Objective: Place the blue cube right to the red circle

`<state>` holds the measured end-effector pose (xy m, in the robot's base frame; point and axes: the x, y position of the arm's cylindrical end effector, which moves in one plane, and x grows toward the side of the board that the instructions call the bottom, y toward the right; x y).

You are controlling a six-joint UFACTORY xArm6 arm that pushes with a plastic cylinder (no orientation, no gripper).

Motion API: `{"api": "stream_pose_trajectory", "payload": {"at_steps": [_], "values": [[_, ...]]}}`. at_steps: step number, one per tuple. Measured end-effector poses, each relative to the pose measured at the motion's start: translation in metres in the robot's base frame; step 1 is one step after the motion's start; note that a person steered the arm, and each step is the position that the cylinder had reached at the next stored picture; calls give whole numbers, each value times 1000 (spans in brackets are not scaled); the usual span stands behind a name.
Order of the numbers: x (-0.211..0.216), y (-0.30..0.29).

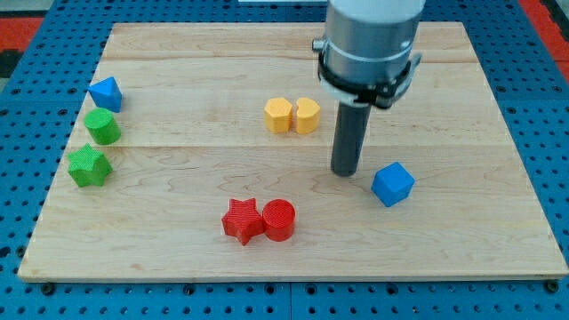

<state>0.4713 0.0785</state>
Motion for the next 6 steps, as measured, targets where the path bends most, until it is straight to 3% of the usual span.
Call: {"api": "stream_pose_trajectory", "payload": {"at_steps": [2, 3, 5, 6], "values": [[58, 91], [42, 98], [8, -128], [-75, -210]]}}
